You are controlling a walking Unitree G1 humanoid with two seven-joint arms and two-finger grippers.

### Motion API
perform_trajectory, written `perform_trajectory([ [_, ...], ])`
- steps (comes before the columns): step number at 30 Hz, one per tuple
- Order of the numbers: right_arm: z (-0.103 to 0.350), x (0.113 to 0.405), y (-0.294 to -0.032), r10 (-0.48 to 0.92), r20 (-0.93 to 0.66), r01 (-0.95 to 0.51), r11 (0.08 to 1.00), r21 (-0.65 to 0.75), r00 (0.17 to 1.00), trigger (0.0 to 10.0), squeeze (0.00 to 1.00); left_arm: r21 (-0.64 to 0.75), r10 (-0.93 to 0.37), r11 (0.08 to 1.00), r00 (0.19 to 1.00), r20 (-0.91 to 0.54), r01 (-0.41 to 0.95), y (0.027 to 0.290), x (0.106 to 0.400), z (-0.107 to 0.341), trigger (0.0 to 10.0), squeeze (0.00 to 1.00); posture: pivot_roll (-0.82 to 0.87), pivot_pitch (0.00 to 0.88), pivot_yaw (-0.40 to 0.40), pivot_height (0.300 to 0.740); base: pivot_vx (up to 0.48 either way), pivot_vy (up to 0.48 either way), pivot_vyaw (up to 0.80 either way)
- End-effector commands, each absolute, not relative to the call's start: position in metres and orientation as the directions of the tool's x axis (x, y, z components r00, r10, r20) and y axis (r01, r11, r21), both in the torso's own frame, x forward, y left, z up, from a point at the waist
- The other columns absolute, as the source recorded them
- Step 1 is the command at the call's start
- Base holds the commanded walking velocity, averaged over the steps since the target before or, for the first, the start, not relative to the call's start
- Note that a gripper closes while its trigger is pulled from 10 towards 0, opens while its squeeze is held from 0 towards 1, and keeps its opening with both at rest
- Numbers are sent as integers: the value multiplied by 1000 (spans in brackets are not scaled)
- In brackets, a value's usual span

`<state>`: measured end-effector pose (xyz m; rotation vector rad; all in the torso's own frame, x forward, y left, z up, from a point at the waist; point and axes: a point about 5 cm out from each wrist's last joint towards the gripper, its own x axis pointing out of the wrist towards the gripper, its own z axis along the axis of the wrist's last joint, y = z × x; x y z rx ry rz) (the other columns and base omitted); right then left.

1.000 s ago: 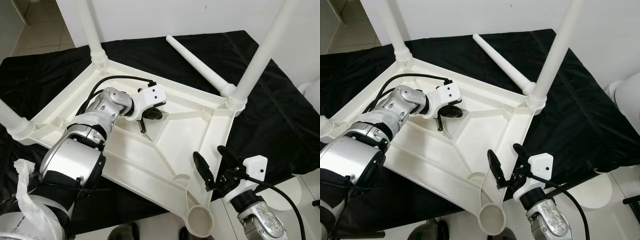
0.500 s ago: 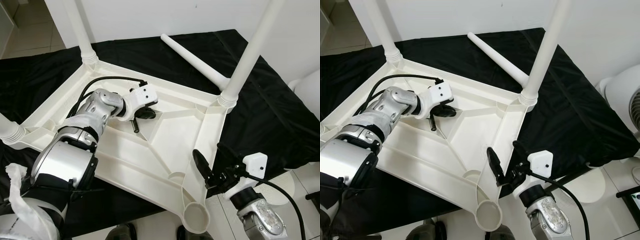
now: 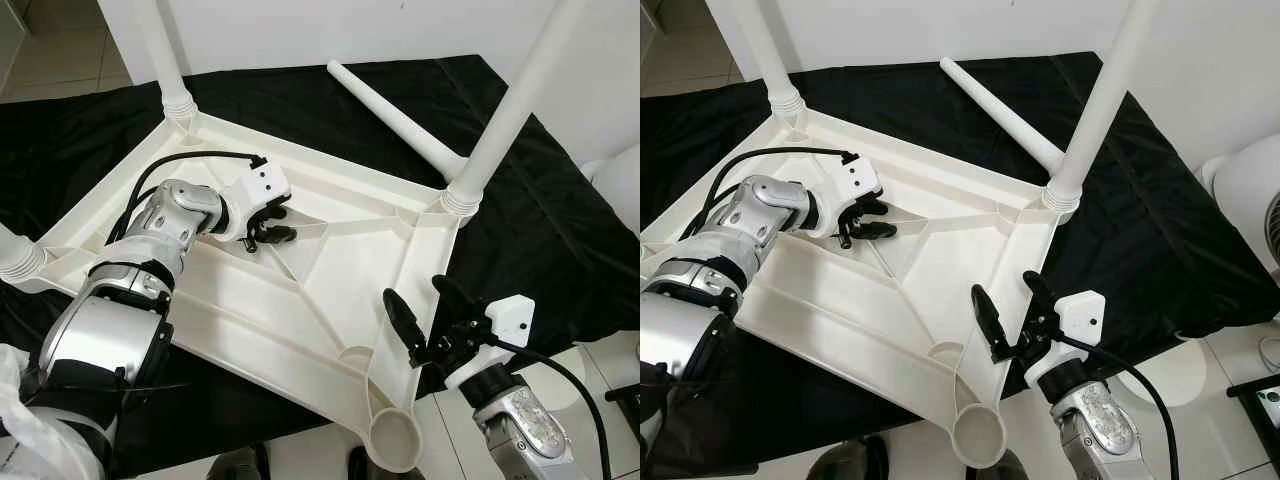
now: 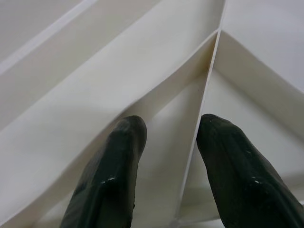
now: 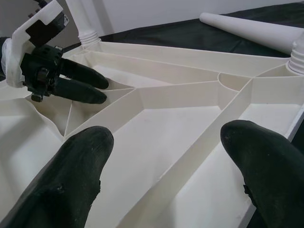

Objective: Building children table

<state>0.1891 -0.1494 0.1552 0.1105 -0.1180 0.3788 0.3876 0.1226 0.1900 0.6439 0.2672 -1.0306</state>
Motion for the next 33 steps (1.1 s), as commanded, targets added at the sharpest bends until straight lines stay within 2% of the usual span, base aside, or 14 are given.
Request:
perform_trajectory([
  [1, 150, 189, -152, 359, 108, -369, 925, 94, 927, 10000, 0, 360, -718, 355, 498, -486, 863, 126, 386, 192, 10000, 0, -60, 106, 8, 740, 0, 0, 0],
  [7, 151, 190, -153, 361, 110, -371, 924, 93, 926, 10000, 0, 350, -748, 374, 503, -433, 859, 127, 385, 201, 10000, 0, -61, 105, 10, 740, 0, 0, 0],
  [8, 151, 190, -153, 358, 114, -369, 925, 94, 927, 10000, 0, 337, -797, 372, 484, -361, 865, 128, 382, 212, 10000, 0, -58, 102, 8, 740, 0, 0, 0],
  [12, 151, 190, -154, 356, 117, -367, 925, 94, 927, 10000, 0, 332, -819, 367, 471, -327, 869, 128, 380, 216, 10000, 0, -58, 102, 8, 740, 0, 0, 0],
  [14, 153, 192, -157, 333, 132, -347, 933, 94, 934, 10000, 0, 311, -883, 357, 427, -196, 881, 123, 372, 229, 10000, 0, -52, 98, 3, 740, 0, 0, 0],
  [15, 153, 192, -157, 333, 132, -347, 933, 94, 934, 10000, 0, 311, -883, 357, 427, -196, 881, 123, 372, 229, 10000, 0, -52, 98, 3, 740, 0, 0, 0],
  [16, 154, 196, -162, 295, 144, -309, 947, 91, 945, 10000, 0, 308, -899, 365, 419, -131, 879, 120, 369, 234, 10000, 0, -46, 94, -3, 740, 0, 0, 0],
  [17, 154, 196, -162, 295, 144, -309, 947, 91, 945, 10000, 0, 308, -899, 365, 419, -131, 879, 120, 369, 234, 10000, 0, -46, 94, -3, 740, 0, 0, 0],
  [19, 154, 204, -175, 189, 161, -206, 974, 92, 969, 10000, 0, 312, -891, 404, 447, -78, 860, 117, 367, 234, 10000, 0, -38, 88, -11, 740, 0, 0, 0],
  [27, 157, 215, -195, 49, 184, -66, 994, 92, 982, 10000, 0, 305, -877, 442, 478, -50, 843, 108, 364, 229, 10000, 0, -29, 77, -19, 740, 0, 0, 0],
  [33, 156, 216, -197, 34, 192, -54, 993, 100, 981, 10000, 0, 323, -817, 495, 559, -145, 807, 119, 365, 214, 10000, 0, -28, 69, -17, 740, 0, 0, 0],
])
